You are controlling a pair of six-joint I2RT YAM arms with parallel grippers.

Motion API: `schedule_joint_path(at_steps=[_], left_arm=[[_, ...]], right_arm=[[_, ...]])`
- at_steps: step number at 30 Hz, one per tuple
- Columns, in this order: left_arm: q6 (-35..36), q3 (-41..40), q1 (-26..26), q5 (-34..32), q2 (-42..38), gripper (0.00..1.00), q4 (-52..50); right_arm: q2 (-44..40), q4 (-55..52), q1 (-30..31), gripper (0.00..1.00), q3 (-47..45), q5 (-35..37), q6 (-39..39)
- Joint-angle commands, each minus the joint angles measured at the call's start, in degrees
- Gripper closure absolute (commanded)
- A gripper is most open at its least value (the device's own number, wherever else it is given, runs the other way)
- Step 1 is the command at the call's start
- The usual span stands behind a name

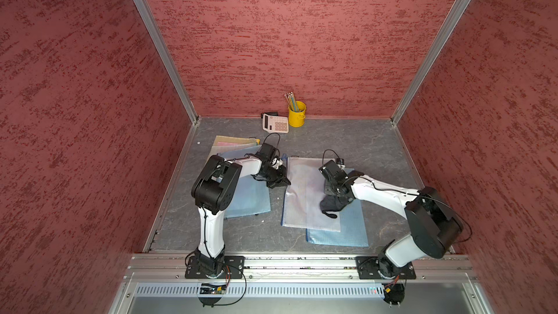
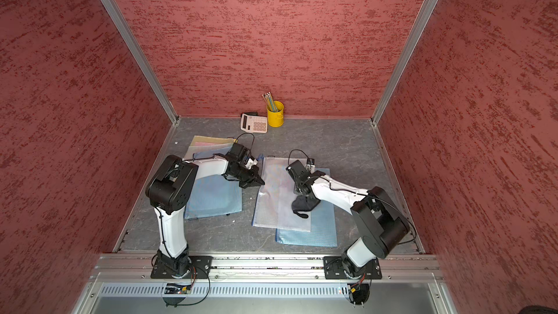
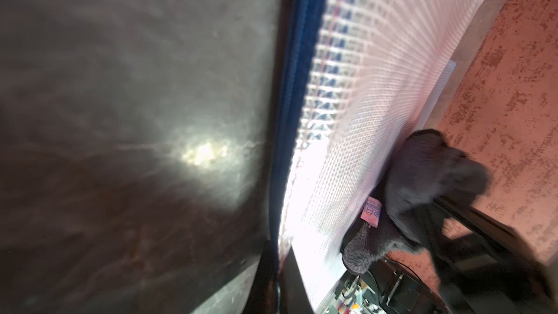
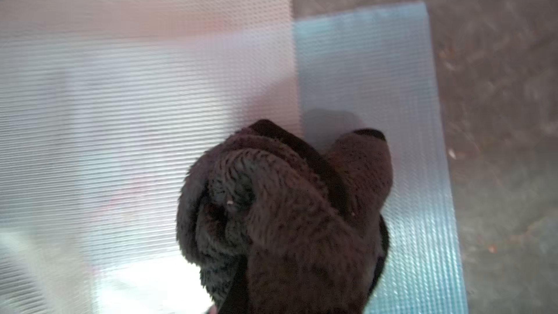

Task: Wipe the document bag
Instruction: Wipe the dirt from the document bag.

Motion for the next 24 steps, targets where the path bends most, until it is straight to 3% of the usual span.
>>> schedule_joint_path(at_steps=[1,6,10,13,16,20,24], left_arm=[[0.6,1.5,-0.9,-2.1,1.1,1.0,-1.3],[-0.6,1.5,-1.8,-2.1,1.3,1.0,-0.9],[-0.4,1.5,-1.9,-2.3,1.2,1.0,-1.8],[-0.5,1.0,-1.5,-2.7,0.7,1.0,-1.8],[-1.2,-0.2,-0.7,-2.6,-0.1,1.0,-0.7],[-1.6,-1.2,-0.2,-2.5,-0.3,1.0,0.4],[-1.9,-1.3,-0.8,-2.6,-0.5,1.0,0.9]], right_arm=[[5.1,7.7,5.2,1.0,8.6,-5.8,-6.9],[14.3,19.6,6.4,1.0,7.4,-12.2,-5.8],[19.2,15.8,5.3,1.0,5.9,-8.3,-3.3],[15.8,11.6,2.1,1.0,-1.6,-4.2,2.0],[11.5,-1.2,1.9,1.0,-5.7,8.0,7.1],[5.2,-4.2,1.3,1.0,-13.2,10.0,9.5],[2.3,-5.3,0.9,1.0,-4.3,10.4,5.3]])
